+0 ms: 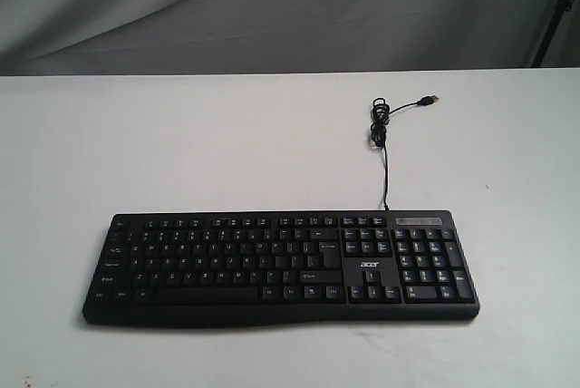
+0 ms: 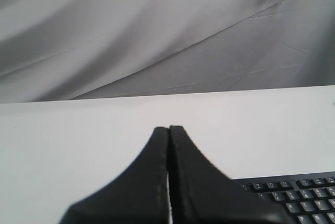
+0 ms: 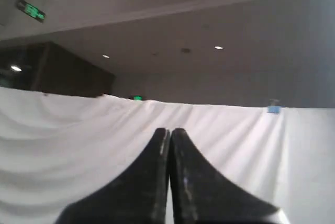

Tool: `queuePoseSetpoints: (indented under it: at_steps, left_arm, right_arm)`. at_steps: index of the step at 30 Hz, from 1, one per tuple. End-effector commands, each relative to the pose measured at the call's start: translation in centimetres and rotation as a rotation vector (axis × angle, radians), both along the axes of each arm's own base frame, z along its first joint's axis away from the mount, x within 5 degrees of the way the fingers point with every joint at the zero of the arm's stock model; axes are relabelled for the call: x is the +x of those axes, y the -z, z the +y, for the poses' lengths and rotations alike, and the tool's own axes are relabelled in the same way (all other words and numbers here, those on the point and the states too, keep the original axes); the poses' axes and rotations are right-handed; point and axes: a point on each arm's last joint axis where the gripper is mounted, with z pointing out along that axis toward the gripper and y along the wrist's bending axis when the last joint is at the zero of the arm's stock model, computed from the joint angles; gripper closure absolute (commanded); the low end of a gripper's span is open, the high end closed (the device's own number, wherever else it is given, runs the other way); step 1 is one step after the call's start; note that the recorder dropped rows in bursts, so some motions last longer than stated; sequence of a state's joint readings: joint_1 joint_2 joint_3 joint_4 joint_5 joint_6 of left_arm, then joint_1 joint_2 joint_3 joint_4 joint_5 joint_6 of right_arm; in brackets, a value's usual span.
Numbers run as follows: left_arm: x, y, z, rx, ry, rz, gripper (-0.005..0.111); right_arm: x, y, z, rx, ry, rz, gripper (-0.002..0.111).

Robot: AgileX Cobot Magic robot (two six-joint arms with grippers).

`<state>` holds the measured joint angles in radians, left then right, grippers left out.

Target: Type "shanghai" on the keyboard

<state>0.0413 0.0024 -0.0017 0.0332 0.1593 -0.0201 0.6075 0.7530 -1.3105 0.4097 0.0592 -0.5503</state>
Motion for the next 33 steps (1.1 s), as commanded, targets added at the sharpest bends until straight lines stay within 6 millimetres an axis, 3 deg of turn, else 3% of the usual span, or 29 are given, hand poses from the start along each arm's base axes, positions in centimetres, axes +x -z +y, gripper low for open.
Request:
queuePoseSetpoints:
  at_steps: [1, 8, 12, 16, 20, 33]
  left_arm:
    - [0.0, 0.0, 0.0, -0.004, 0.007, -0.006, 0.107]
    - [0.0, 0.0, 0.0, -0.004, 0.007, -0.006, 0.107]
    - [0.0, 0.0, 0.0, -0.004, 0.007, -0.006, 0.107]
    - [0.0, 0.0, 0.0, -0.004, 0.007, -0.006, 0.107]
    - [0.0, 0.0, 0.0, -0.004, 0.007, -0.006, 0.107]
    - [0.0, 0.0, 0.0, -0.004, 0.007, -0.006, 0.107]
  right_arm:
    - [1.6, 4.3, -1.5, -0.055, 0.218, 0.193, 0.108]
    - [2.9, 14.7, -4.8, 0.008, 0.547, 0.454, 0.108]
    - [1.7, 18.9, -6.0, 0.236, 0.610, 0.468, 0.108]
    - [0.1, 20.9, -6.1, 0.291, 0.640, 0.451, 0.108]
    - [-0.4, 24.3, -5.7, 0.105, 0.692, 0.547, 0.108]
    - [-1.1, 33.3, -5.7, 0.176, 0.675, 0.682, 0.108]
